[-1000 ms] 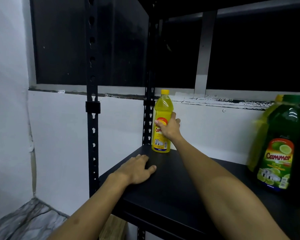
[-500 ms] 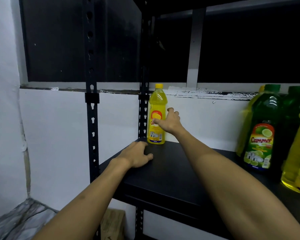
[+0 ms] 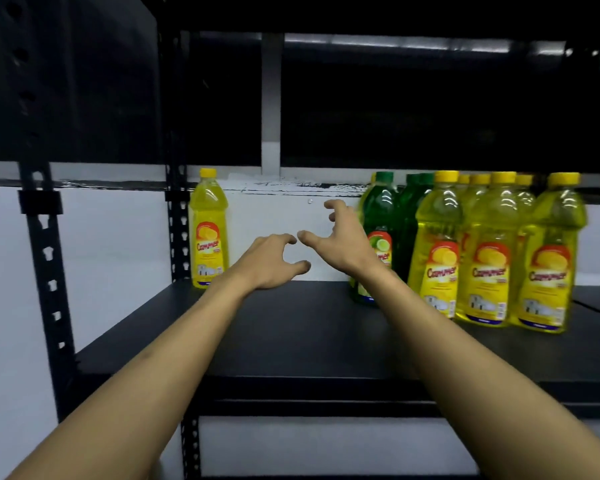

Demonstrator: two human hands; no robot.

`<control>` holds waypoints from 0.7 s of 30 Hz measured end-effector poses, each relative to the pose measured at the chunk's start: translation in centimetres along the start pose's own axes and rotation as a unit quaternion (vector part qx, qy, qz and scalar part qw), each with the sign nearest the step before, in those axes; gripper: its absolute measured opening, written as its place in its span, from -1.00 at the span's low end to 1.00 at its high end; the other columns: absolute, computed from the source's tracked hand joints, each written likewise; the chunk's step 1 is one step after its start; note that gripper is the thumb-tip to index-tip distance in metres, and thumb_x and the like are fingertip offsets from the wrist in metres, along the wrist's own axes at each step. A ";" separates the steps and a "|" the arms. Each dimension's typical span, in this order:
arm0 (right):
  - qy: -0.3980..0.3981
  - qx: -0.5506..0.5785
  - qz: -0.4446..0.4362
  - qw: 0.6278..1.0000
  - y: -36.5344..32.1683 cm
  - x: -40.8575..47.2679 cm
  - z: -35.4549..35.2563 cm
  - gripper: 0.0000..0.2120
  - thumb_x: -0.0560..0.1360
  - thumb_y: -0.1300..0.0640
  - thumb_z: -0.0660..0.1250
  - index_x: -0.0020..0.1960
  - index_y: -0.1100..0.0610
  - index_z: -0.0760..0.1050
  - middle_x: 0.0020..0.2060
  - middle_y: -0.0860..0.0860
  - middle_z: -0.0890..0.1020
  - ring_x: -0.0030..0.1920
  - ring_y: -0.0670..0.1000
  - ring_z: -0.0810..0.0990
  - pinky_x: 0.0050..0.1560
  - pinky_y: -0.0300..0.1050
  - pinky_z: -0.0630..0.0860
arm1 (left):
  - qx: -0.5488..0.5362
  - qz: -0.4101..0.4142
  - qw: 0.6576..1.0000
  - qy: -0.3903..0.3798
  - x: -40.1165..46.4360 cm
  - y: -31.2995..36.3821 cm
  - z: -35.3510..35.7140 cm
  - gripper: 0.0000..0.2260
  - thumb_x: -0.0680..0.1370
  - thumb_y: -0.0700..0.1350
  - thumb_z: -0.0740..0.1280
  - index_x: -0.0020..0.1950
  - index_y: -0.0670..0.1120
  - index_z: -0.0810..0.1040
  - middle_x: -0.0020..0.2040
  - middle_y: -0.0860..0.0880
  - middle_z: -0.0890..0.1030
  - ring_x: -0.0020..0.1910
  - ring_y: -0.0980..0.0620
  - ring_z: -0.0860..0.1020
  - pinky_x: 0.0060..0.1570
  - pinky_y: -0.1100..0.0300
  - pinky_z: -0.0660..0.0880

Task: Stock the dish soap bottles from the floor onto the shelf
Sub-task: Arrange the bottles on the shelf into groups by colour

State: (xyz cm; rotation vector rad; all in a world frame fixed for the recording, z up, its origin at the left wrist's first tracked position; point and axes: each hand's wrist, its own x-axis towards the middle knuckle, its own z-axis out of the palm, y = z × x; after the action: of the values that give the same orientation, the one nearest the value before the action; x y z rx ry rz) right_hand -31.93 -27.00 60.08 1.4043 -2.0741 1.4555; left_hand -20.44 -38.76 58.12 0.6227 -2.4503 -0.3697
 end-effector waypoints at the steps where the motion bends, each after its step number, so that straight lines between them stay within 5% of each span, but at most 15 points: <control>1: 0.010 -0.010 0.002 1.000 0.2 -0.5 -1.3 -0.28 0.44 -0.10 0.46 0.47 0.08 0.24 0.35 0.07 0.33 0.37 0.06 0.37 0.31 0.04 0.42 | -0.009 0.012 1.000 -0.003 0.3 1.0 0.4 -0.36 0.46 0.22 0.36 0.51 0.06 0.36 0.48 0.01 0.41 0.50 -0.03 0.26 0.29 0.08 0.30; 8: 0.101 -0.086 0.022 0.991 1.8 -2.8 -9.5 -0.31 0.44 -0.06 0.48 0.45 0.09 0.28 0.30 0.10 0.38 0.34 0.09 0.40 0.32 0.01 0.42 | -0.056 0.091 0.994 -0.022 1.0 7.5 2.6 -0.39 0.51 0.18 0.39 0.50 -0.02 0.38 0.47 -0.06 0.43 0.46 -0.06 0.36 0.27 0.12 0.33; 12: 0.131 -0.108 0.035 0.985 4.1 -4.0 -12.4 -0.33 0.43 -0.05 0.49 0.42 0.10 0.29 0.33 0.10 0.35 0.38 0.11 0.36 0.37 0.08 0.39 | -0.073 0.114 0.991 -0.026 1.0 11.1 4.4 -0.44 0.50 0.18 0.42 0.43 -0.02 0.46 0.34 -0.08 0.55 0.33 -0.09 0.47 0.09 0.21 0.33; 18: 0.150 -0.128 0.054 0.979 7.1 -3.3 -15.4 -0.29 0.44 -0.04 0.50 0.46 0.10 0.24 0.40 0.16 0.26 0.46 0.21 0.25 0.41 0.21 0.33 | -0.094 0.112 0.988 -0.050 1.2 15.6 8.3 -0.24 0.46 0.30 0.40 0.53 -0.04 0.29 0.45 -0.08 0.45 0.41 -0.10 0.42 0.33 -0.04 0.42; 21: 0.129 -0.107 0.057 0.984 8.7 -2.8 -16.1 -0.23 0.46 -0.03 0.50 0.51 0.12 0.18 0.45 0.19 0.25 0.48 0.24 0.26 0.42 0.17 0.33 | -0.135 0.091 0.985 -0.053 1.6 17.0 10.2 -0.26 0.46 0.28 0.42 0.52 0.00 0.25 0.40 -0.06 0.49 0.37 -0.08 0.45 0.25 0.00 0.44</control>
State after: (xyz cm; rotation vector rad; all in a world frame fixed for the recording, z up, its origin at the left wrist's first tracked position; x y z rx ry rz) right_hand -42.45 -11.78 60.68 0.9760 -2.0970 1.3288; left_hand -33.62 -23.83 57.35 0.2665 -2.4735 -0.6613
